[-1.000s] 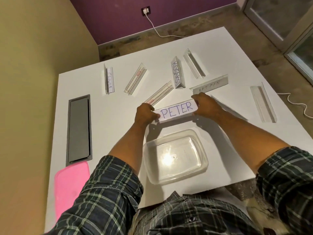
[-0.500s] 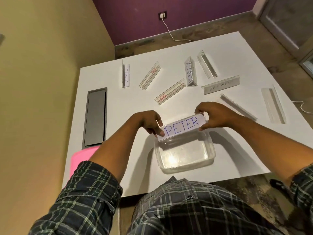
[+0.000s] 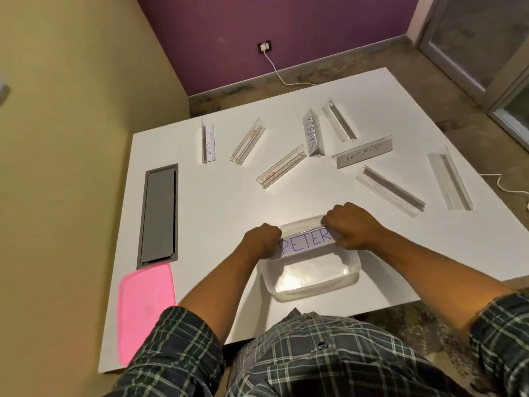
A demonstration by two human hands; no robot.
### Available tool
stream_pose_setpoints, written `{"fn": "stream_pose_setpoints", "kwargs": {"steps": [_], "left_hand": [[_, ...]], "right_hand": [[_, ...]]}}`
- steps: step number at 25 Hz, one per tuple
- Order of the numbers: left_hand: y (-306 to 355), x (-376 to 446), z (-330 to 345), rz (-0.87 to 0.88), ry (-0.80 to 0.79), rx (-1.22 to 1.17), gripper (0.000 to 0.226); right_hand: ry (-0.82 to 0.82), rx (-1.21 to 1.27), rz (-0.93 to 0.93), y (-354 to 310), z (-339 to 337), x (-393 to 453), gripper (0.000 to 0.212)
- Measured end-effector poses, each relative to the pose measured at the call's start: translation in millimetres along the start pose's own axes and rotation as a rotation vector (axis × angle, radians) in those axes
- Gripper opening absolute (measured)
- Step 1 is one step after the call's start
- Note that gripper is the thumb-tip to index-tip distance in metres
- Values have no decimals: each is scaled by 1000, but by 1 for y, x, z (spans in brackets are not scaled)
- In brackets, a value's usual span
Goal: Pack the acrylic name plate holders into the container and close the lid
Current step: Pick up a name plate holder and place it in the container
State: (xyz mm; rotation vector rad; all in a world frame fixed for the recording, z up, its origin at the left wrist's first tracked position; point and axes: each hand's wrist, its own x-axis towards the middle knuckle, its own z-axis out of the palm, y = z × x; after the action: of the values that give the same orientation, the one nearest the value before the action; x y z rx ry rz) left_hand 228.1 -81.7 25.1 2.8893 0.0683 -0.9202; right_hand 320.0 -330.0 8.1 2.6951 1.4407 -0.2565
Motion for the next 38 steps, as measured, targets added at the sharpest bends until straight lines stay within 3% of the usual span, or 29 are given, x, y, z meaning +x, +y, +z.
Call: {"fn": "stream_pose_setpoints", "kwargs": {"steps": [2, 7, 20, 23, 27, 31, 34, 36, 38], "left_hand": [[5, -2, 18, -21, 84, 43, 26], [8, 0, 31, 1, 195, 210, 18], [12, -3, 42, 67, 259, 346, 31], [15, -2, 41, 68, 252, 371, 24], [11, 1, 45, 79, 366, 192, 10], [18, 12, 31, 183, 524, 29, 23], [36, 26, 0, 202, 640, -100, 28], [54, 40, -22, 211, 674, -180, 37], [73, 55, -42, 228, 650, -216, 48]], "right_hand": [[35, -54, 19, -10, 5, 0, 20], [44, -242, 9, -26, 14, 3, 25], [60, -259, 28, -37, 31, 10, 29], [51, -261, 23, -36, 31, 10, 27], [131, -196, -7, -32, 33, 8, 24], [364, 22, -48, -16, 27, 8, 12], [525, 128, 113, 10, 11, 6, 17], [612, 249, 349, 33, 2, -3, 13], [585, 368, 630, 58, -2, -15, 14]]}}
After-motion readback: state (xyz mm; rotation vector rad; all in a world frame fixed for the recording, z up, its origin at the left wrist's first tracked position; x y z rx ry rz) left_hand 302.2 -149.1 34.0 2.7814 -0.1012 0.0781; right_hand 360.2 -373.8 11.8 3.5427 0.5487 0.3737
